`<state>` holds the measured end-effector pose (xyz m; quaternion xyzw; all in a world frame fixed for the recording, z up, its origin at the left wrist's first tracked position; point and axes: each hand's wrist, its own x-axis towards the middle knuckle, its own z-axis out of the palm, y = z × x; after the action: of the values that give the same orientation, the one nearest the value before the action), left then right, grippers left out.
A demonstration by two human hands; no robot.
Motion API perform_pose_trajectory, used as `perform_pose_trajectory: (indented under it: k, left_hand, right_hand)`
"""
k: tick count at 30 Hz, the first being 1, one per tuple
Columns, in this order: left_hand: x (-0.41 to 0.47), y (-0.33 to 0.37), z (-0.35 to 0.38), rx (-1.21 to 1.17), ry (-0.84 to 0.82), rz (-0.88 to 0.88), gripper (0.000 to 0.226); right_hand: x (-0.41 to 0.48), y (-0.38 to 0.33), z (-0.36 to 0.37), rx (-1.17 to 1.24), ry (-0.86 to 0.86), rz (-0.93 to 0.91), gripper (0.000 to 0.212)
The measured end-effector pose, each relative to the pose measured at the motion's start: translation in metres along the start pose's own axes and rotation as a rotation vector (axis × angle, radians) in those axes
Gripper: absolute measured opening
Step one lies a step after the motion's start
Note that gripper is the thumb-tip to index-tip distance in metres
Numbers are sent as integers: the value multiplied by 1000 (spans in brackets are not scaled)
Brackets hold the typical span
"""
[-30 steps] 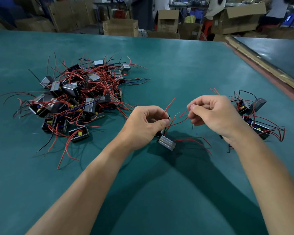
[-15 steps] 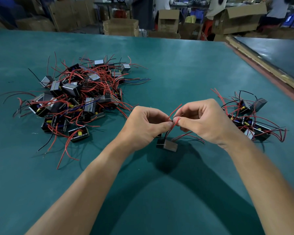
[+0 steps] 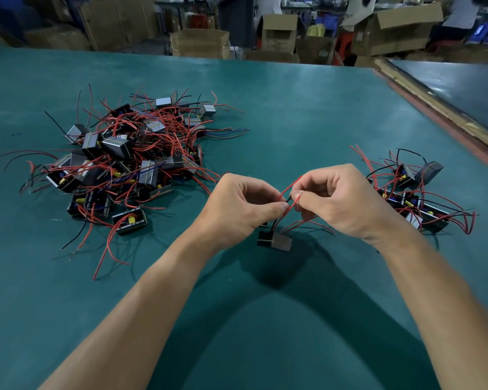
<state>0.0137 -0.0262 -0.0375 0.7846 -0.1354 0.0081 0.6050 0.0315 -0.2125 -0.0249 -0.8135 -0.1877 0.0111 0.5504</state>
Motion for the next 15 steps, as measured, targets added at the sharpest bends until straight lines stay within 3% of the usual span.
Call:
perform_pose_trajectory:
  k: [7,12,15]
  left_hand:
    - [-1,-1,-1,83,8,49,8]
    - [-3,-2,1,208,22,93,7]
    - [-4,-4,0,291,41,105,10]
  right_hand:
    - [0,-1,2,-72,-35,32,24]
    - [0,-5,2,37,-146,231,30]
    - [1,-7,-2,134,-118,292,35]
